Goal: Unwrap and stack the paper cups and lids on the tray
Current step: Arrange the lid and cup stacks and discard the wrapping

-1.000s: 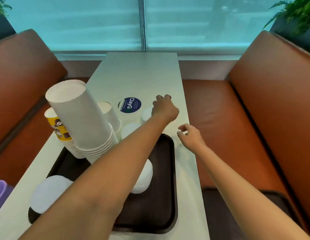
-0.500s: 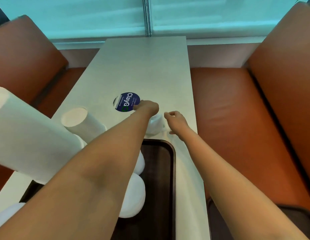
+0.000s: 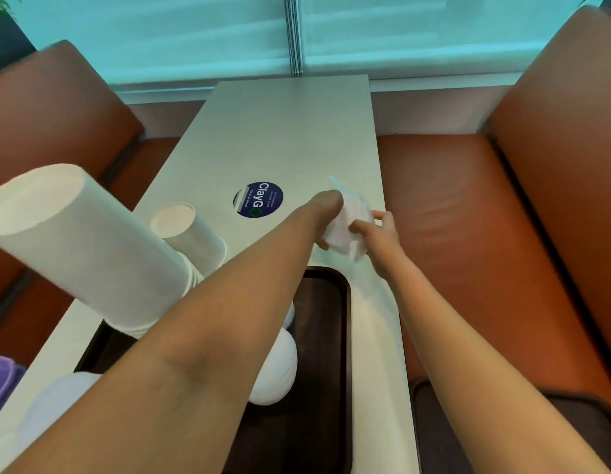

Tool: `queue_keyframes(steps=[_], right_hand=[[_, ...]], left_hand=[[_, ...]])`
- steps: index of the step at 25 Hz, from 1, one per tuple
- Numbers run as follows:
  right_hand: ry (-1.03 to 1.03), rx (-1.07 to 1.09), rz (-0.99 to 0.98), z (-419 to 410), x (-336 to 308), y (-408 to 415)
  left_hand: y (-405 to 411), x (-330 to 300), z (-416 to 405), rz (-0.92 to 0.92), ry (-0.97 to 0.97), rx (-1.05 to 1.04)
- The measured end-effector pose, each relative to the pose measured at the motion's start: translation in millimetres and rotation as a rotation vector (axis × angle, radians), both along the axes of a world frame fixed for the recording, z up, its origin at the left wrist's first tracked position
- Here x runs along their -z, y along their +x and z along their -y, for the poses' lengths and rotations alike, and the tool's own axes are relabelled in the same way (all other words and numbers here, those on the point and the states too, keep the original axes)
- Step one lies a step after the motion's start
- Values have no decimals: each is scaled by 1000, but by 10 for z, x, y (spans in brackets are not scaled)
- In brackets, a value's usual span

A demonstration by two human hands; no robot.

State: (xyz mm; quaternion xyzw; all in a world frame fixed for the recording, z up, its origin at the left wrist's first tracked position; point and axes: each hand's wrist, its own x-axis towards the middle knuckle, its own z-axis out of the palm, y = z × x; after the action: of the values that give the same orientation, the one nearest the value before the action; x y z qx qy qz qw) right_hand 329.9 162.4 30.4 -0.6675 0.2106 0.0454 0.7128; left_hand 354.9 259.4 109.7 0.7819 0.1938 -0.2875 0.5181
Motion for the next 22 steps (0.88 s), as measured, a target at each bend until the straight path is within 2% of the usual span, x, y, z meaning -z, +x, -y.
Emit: queue_keyframes(steps=[5,8,12,14,16,18,19,22], right_hand=[[-142,6,237,258,-609,-711],[-345,-45,425,161,-841,-1296],[-419,-193,546,-170,-891,-1961],[-516,-249,623,-354,-865,-2221],[-480,-226,685,-560,-844,-2465],[-353,-88,620,-729,-829,-2636],[-368,-21,530,-780,-806,-2682],[-610,-116,171,-825,-704,-2755]], left_hand=[[-684,-310,136,78,-385,-50],[-1175,-339,-12,68,-435,-17],[-1827,-392,-368,-85,-709,-134],[-2108,-375,-572,-106,-777,-202],[-2416,-363,-781,-99,-775,-232],[-2659,-274,-983,-63,-785,-239],[-2745,-185,-1078,-32,-772,-237],[-2950,116,-1275,23,-715,-282]])
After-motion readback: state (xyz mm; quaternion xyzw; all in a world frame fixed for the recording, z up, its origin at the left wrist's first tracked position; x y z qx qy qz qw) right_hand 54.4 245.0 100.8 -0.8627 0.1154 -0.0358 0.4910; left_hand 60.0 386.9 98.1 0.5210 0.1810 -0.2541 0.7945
